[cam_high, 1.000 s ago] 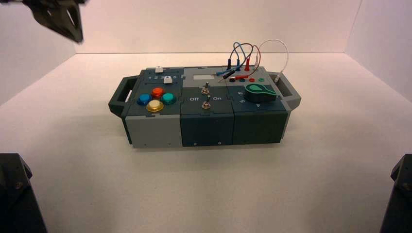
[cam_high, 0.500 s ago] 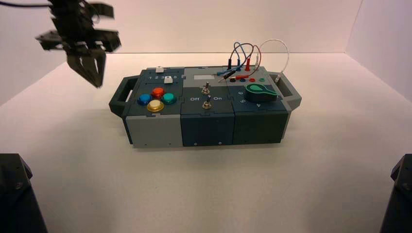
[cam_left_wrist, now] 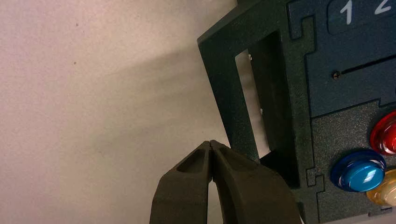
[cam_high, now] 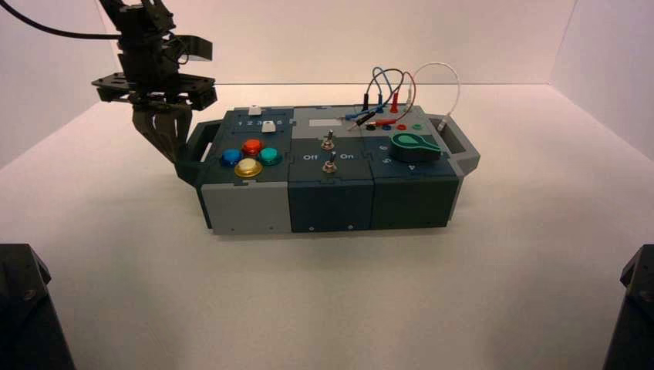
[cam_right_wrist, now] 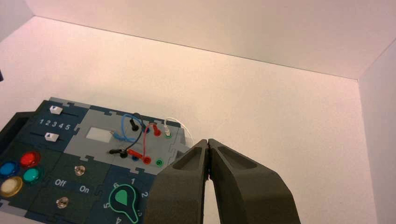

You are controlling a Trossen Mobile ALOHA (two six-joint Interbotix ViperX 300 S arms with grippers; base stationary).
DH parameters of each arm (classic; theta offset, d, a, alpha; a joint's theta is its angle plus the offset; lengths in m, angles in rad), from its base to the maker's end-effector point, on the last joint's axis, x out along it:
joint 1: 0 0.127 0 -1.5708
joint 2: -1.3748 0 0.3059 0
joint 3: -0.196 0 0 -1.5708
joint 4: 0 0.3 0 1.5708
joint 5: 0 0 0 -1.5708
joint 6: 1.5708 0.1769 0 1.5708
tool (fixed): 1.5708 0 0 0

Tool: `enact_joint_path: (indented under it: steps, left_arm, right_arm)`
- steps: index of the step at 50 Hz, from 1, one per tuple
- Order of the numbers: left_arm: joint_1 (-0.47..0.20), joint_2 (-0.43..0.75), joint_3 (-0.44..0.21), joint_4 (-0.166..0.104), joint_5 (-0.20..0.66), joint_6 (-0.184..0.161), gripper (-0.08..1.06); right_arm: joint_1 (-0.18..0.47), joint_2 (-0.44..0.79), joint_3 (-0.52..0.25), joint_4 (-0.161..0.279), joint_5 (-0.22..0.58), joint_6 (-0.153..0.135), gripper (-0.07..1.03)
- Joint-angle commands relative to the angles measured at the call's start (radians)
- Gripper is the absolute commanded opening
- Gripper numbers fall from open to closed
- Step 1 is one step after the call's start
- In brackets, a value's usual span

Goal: Move the box to the left.

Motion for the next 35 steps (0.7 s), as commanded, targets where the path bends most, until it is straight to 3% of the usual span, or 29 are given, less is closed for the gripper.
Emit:
enact_joint_path:
  steps: [1, 14, 21, 28, 35]
  left_arm:
    - [-0.086, -0.002, -0.044, -0.026, -0.006, 0.000, -0.03]
    - [-0.198, 0.044, -0.123, -0.049, -0.005, 0.000, -0.03]
    - [-0.261, 0.092, -0.192, -0.083, 0.006, 0.000, -0.03]
    - [-0.291, 0.118, -0.235, -0.086, 0.017, -0.002, -0.03]
    - [-0.342, 0.173, -0.345, -0.104, 0.051, 0.000, -0.03]
  right_arm:
    - [0.002, -0.005, -0.034, 0.003, -0.003, 0.002, -0.02]
    - [0.000, -0.006, -0.034, 0.005, -0.003, 0.003, -0.02]
    - [0.000, -0.009, -0.034, 0.005, -0.003, 0.003, -0.02]
    - [0.000, -0.011, -0.032, 0.005, -0.003, 0.003, -0.02]
    - [0.000, -0.011, -0.032, 0.005, -0.003, 0.005, -0.02]
